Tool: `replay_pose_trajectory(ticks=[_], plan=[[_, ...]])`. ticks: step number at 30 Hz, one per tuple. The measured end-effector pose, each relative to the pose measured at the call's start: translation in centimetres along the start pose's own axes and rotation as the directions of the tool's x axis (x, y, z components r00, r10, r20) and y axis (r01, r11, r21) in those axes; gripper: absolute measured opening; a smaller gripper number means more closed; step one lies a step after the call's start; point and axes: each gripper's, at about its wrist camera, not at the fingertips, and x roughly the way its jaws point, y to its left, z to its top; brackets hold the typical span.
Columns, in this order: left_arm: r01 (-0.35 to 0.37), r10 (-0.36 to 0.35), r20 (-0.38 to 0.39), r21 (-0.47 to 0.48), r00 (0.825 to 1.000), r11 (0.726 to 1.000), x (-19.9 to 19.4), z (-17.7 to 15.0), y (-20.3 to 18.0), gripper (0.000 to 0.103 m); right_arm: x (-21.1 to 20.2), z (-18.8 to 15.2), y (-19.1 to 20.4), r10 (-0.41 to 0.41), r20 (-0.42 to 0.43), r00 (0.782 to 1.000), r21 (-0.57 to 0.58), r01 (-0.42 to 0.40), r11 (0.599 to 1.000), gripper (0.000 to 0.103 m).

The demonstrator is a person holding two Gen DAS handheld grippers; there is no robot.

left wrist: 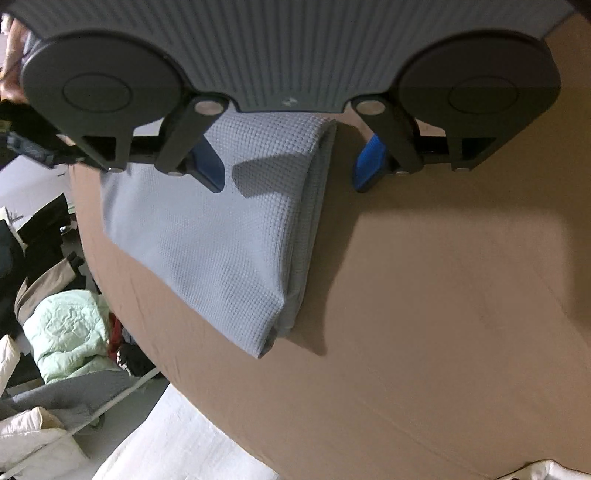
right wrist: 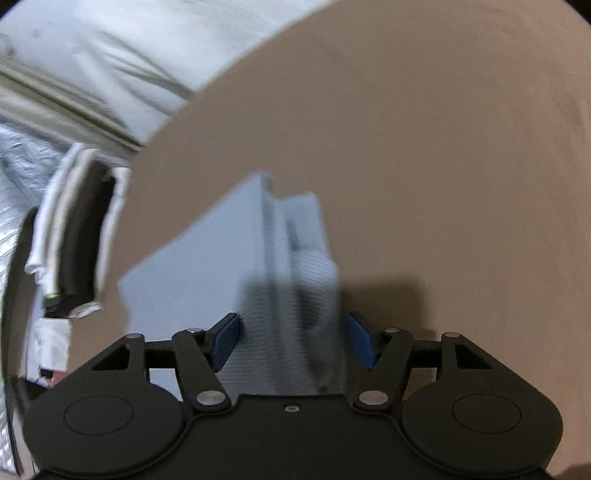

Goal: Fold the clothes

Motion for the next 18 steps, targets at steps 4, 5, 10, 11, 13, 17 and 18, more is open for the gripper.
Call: replay_pose_trajectory(ticks=[4, 5, 10, 11, 13, 17, 18], plan=[[0.092, -0.090, 0.043, -0.041, 0.995, 0.995, 0.8, 0.3, 1.5, 0.085, 2.4, 0.9, -1.6, 0.108, -0.037, 0.993, 0.105, -0.103, 0.989, 0.071], [0.126, -0.124, 0.049, -0.048, 0.991, 0.991, 1.3, 0.4, 1.7, 0.091, 3.2, 1.3, -1.7, 0.138, -0.043, 0.989, 0.110, -0.133, 0.985, 0.072], [0.077, -0.088, 0.085, 0.129, 0.992, 0.989, 2.2, 0.1, -0.6, 0.029, 5.0, 2.7, 0.2, 0.187, -0.036, 0.982, -0.094, -0.189, 0.977, 0.048], [0.034, -0.054, 0.096, 0.194, 0.994, 0.980, 2.2, 0.0, -1.6, 0.024, 4.7, 2.6, 0.9, 0.180, -0.013, 0.984, -0.147, -0.180, 0.973, 0.045], [-0.018, -0.019, 0.130, 0.274, 0.991, 0.961, 1.6, -0.3, -3.2, 0.018, 3.8, 2.5, 2.4, 0.190, 0.036, 0.981, -0.233, -0.176, 0.956, 0.041], [-0.077, 0.015, 0.193, 0.319, 0.981, 0.945, -1.3, -0.8, -5.2, 0.017, 1.8, 1.7, 5.5, 0.245, 0.112, 0.963, -0.385, -0.185, 0.904, 0.040], [-0.095, 0.023, 0.212, 0.333, 0.977, 0.938, -2.3, -1.0, -5.7, 0.017, 1.4, 1.5, 6.2, 0.262, 0.118, 0.958, -0.410, -0.193, 0.891, 0.040]])
